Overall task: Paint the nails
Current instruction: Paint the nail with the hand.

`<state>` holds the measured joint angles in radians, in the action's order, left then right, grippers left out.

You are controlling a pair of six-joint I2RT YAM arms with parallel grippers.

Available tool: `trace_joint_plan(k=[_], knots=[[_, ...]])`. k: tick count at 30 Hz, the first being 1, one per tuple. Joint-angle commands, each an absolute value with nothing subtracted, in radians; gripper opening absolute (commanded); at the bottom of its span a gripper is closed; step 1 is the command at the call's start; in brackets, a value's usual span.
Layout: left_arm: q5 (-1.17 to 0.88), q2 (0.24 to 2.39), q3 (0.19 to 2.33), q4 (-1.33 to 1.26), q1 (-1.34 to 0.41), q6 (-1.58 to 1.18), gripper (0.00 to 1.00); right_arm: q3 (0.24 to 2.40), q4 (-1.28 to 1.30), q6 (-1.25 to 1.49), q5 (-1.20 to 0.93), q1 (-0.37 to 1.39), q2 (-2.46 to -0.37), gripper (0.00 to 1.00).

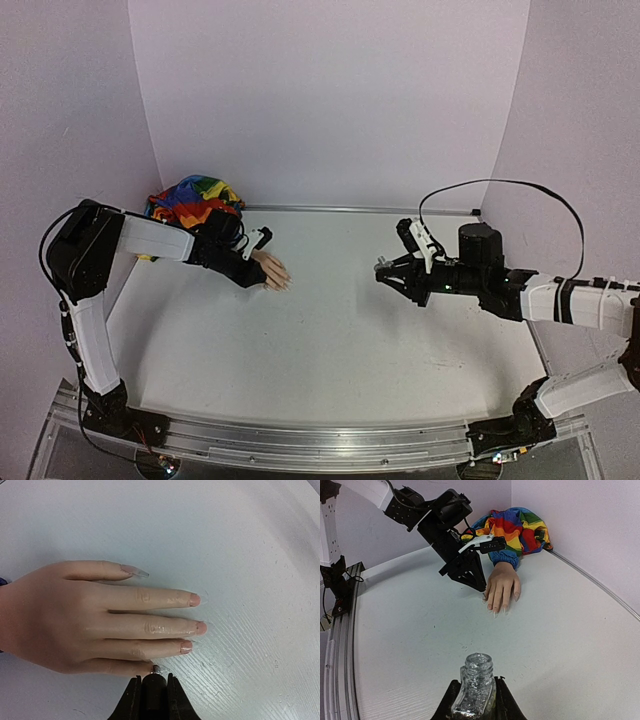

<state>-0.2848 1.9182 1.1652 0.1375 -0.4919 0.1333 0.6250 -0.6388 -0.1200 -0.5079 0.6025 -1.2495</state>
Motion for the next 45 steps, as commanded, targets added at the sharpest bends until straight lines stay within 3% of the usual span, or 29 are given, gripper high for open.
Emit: trace_joint_plan(k=[1, 45], knots=[[-0.286, 1.923, 1.215, 0.125, -0.498, 0.149, 0.00, 0.646, -0.678, -0.121, -0.525, 0.605, -1.239, 0.00], [-0.228, 1.836, 1.164, 0.133, -0.517, 0.137, 0.00, 0.647, -0.680, -0.122, -0.528, 0.605, -1.241, 0.00]])
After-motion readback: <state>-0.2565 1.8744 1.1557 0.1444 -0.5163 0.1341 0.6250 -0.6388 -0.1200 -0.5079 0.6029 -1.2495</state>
